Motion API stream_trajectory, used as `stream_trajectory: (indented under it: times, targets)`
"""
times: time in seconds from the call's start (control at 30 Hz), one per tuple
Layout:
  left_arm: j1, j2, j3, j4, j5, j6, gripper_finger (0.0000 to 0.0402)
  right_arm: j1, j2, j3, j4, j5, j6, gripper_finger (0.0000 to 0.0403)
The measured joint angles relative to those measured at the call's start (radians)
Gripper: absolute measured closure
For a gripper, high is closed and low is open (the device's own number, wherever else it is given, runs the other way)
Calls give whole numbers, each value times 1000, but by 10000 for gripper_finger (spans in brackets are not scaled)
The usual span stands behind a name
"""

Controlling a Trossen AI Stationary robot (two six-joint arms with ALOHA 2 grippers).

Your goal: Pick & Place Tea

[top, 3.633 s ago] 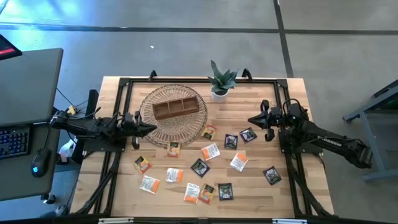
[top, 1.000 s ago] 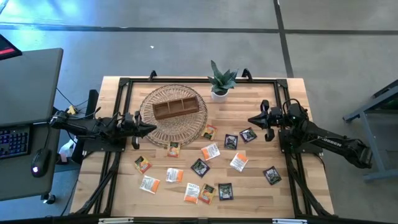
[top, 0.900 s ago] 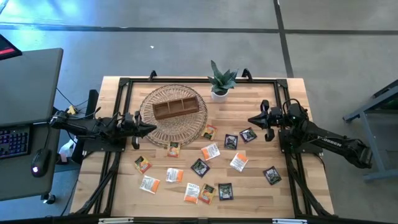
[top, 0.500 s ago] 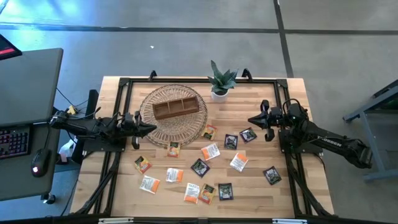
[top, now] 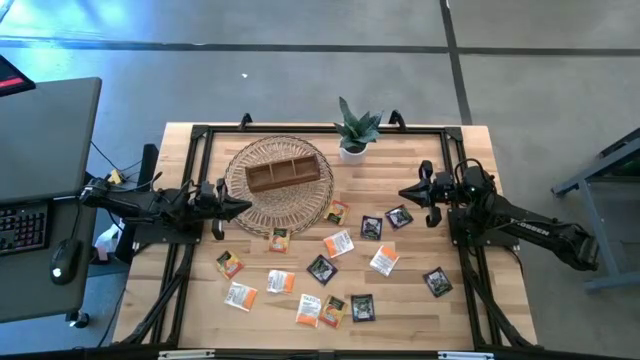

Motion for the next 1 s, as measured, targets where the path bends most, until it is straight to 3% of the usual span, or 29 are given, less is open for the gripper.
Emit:
stream_trajectory:
  times: [1.0]
  targets:
    - [0, 0, -2, 15, 2, 0, 401, 0, 0, 0, 0, 0, 0, 391]
